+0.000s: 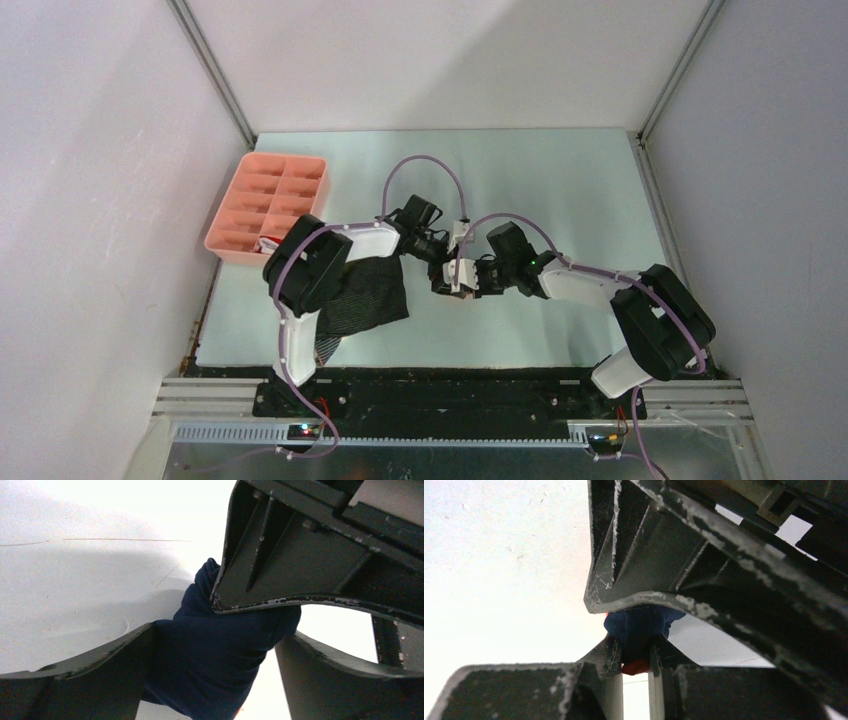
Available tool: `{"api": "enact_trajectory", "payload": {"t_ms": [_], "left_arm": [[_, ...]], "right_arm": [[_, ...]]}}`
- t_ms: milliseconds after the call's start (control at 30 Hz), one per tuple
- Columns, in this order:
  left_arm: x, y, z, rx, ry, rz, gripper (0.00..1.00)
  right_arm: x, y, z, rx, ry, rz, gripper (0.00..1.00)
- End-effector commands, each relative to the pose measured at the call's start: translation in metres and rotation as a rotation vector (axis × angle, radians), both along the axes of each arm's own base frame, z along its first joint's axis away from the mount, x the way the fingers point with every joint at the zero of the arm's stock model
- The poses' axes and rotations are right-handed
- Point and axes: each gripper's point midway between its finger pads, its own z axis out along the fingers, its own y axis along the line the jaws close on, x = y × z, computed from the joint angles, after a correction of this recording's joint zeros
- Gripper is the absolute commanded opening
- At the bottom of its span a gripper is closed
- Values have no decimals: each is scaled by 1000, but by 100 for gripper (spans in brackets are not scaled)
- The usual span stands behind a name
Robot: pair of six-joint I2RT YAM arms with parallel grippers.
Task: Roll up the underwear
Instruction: Pick up the underwear from the center of the board.
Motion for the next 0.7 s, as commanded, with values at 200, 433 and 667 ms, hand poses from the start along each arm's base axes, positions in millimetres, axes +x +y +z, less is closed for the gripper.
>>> {"api": "enact_trajectory", "payload": {"t_ms": [200, 433, 667], "left_arm": [[-58, 46, -96, 344, 161, -15, 10], [-51, 41, -74, 348, 181, 19, 0], [2, 22, 33, 301, 122, 194, 0]], "right_arm": [[-21, 19, 15, 75, 62, 83, 1], [-23, -3, 37, 65, 93, -2, 35], [-43, -91, 131, 263, 246, -407, 98]]}}
